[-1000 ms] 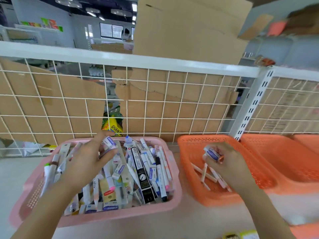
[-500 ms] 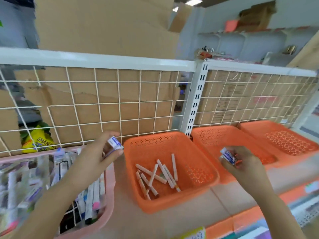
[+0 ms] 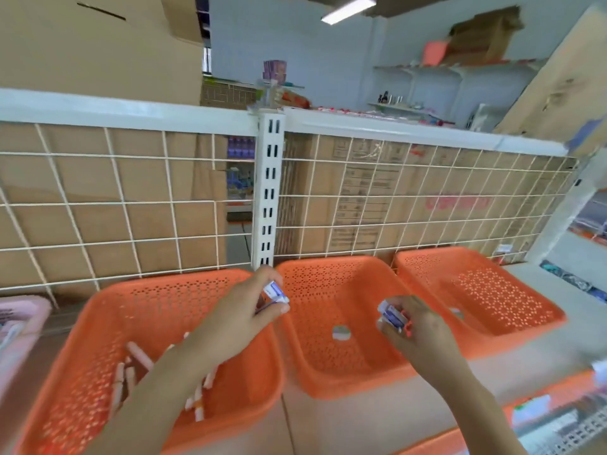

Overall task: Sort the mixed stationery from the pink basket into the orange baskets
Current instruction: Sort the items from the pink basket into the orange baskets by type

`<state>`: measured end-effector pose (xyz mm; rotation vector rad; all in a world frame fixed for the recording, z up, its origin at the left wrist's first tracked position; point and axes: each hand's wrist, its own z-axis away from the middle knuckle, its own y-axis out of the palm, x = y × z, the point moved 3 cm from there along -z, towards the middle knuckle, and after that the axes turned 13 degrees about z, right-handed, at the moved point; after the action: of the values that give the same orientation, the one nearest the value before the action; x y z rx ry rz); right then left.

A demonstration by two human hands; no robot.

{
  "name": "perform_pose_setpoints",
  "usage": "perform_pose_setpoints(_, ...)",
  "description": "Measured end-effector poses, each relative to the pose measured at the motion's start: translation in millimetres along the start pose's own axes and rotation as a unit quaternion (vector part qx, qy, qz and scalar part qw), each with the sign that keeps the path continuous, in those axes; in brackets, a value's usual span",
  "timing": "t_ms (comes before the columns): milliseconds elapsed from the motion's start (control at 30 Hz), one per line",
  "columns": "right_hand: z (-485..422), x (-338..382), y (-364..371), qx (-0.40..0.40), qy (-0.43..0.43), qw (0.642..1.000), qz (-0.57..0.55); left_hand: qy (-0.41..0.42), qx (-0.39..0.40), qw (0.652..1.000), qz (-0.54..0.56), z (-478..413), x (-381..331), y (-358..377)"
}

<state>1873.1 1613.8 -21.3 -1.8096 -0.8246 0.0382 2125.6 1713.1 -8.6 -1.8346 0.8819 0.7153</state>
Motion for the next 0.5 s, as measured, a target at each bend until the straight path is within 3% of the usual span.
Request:
perform_pose_setpoints(133,-18,-21,10,0.054,-0.006,0.998,0.037,-0.042,0.074,0.996,-0.002,-24,-7,58)
perform_pose_setpoints(367,-24,-36,11,0.067,-0.019,0.996,0.053,-0.082,0.159,0.981,-0.081,-33,0,106)
perform_pose_setpoints(500,-19,-37,1,0.035,-0.034,0.996,0.08,-0.042,0.116,0.98,-0.157,-25,-3,90)
